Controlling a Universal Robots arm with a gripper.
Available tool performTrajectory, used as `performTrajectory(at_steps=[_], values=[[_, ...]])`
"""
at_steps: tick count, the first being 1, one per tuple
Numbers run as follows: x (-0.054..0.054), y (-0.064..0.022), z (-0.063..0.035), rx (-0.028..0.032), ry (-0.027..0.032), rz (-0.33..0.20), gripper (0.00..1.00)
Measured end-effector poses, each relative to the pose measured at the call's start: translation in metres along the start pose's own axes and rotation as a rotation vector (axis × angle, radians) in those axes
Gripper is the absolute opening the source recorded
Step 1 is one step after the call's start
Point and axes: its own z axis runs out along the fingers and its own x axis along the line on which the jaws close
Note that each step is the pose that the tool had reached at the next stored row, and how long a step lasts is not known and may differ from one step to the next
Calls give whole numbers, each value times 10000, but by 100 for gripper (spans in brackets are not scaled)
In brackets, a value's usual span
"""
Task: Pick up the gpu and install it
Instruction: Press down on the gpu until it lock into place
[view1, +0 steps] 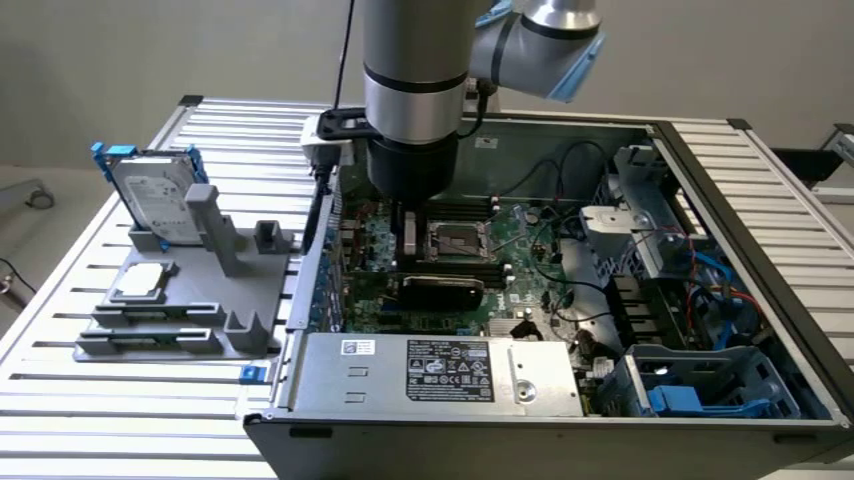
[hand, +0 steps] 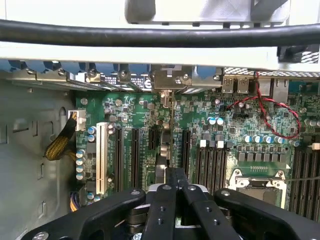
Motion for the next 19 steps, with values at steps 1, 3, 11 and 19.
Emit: performTrajectory(at_steps=[1,3,11,19], values=[[2,16,-4,-1,1,0,11],[2,59,-4,-1,33,-4,11],[-2,210,-10,-54,316,-8,11],[-4,260,-33,-473,304,-10,11]])
